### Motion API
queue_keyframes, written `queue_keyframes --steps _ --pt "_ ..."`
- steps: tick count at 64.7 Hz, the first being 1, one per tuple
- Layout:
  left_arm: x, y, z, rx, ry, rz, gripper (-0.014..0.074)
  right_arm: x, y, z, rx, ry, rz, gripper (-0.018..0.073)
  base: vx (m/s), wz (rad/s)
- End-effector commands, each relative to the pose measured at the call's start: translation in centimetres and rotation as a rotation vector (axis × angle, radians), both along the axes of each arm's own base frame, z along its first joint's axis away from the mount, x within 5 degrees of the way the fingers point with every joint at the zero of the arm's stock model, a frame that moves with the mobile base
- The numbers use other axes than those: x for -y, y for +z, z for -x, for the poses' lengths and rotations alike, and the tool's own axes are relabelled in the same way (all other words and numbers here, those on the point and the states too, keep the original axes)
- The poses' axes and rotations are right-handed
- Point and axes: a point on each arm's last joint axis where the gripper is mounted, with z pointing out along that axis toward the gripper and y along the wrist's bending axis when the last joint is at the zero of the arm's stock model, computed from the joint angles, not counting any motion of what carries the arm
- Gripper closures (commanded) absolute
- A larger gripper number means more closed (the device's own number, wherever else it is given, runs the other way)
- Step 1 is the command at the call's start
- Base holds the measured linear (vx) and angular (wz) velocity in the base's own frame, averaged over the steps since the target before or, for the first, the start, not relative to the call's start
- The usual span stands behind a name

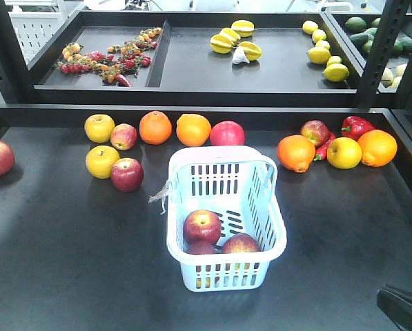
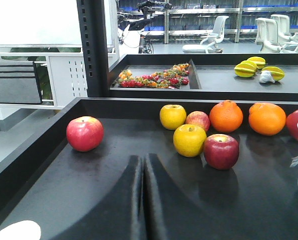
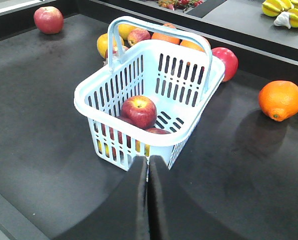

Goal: Pick three apples into basket with both arms

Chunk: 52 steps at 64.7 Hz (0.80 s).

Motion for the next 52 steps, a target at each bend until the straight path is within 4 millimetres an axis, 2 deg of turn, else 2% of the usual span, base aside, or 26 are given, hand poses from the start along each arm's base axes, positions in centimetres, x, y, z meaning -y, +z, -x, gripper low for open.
queue_keyframes --steps 1,25,33,46,52 --pt "-0.1 0.0 0.0 0.065 0.009 0.002 0.0603 0.1 1.4 -0.3 0.074 -0.024 -0.041 0.0564 0.00 0.00" --pt "-0.1 0.0 0.0 0.065 0.009 0.002 0.0603 0.2 0.8 -0.4 0.063 -0.026 0.016 0.0564 0.00 0.00" --pt "-0.1 0.0 0.0 0.065 0.009 0.002 0.0603 0.6 -1.3 -0.5 0.047 -0.065 0.043 0.0564 0.00 0.00" --pt "-0.1 -0.1 0.0 0.063 0.009 0.002 0.0603 1.0 -4.8 -0.3 0.086 -0.140 -0.074 0.0564 0.00 0.00" --pt "-0.1 -0.1 0.0 0.063 0.009 0.002 0.0603 1.2 -5.6 -0.2 0.109 -0.153 -0.105 0.0564 0.00 0.00"
